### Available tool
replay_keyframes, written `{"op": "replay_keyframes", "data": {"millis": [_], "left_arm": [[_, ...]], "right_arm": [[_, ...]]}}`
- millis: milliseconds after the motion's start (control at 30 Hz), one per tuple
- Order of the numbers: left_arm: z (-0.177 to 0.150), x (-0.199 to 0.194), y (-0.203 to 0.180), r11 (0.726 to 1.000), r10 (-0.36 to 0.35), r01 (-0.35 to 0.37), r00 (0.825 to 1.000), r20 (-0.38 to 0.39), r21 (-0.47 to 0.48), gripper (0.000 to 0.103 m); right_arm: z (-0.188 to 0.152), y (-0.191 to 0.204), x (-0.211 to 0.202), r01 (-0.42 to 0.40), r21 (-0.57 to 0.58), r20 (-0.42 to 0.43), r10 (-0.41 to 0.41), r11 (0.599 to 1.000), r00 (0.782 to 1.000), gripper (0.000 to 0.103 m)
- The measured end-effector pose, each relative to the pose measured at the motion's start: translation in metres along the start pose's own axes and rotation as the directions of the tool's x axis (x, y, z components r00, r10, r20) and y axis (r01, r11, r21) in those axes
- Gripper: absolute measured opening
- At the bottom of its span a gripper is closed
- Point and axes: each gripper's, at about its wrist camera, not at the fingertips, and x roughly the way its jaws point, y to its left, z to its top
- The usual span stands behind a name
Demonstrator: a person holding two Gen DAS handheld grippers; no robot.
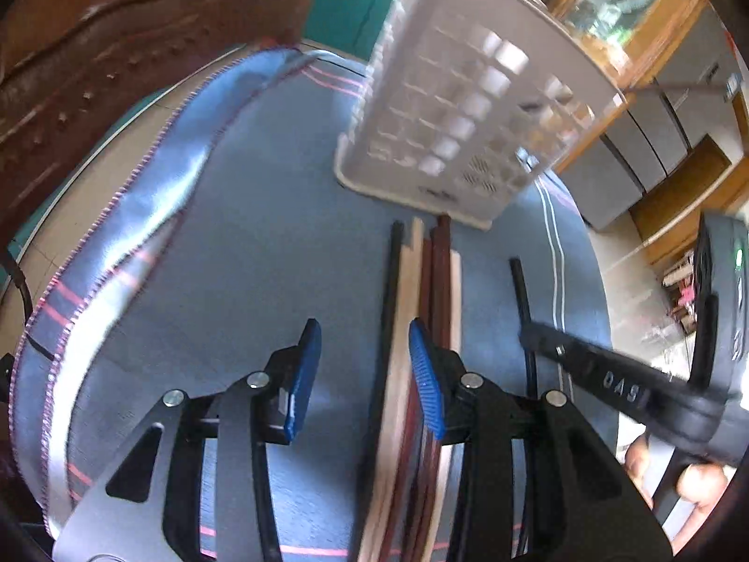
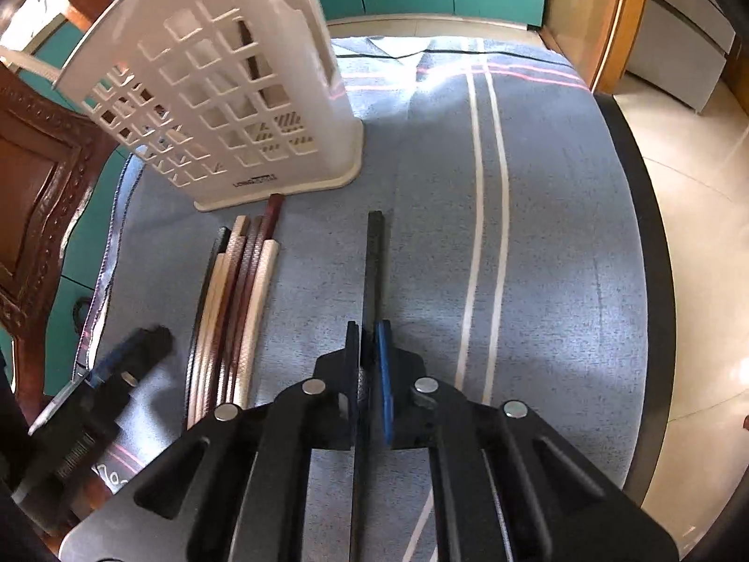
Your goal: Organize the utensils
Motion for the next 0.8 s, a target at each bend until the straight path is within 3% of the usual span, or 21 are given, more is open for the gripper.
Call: {"op": "replay_keyframes", "data": {"millis": [167, 400, 800], "left_arm": [[-0.012, 0.006, -0.014, 0.994, 0.062, -0.063, 0.998, 0.008, 0.094, 0.042], [-0.017, 0.003, -0.015, 0.988, 0.095, -0.097, 0.995, 0.021, 0.120, 0.025], [-0.023, -0.008, -0.009, 0.980, 0.120, -0.125, 0.992, 0.041, 0.158, 0.022]], "right_arm": [[0.001, 0.013, -0.001, -0.002, -0.013, 0.011, 0.002, 1.000, 1.000, 0.017], [0.000, 0.018, -0.001, 0.010, -0.019, 0.007, -0.010, 1.000, 1.000, 0.018], [-0.005, 0.026, 0.006, 0.026, -0.028, 0.004, -0.026, 0.999, 1.000, 0.018]]}}
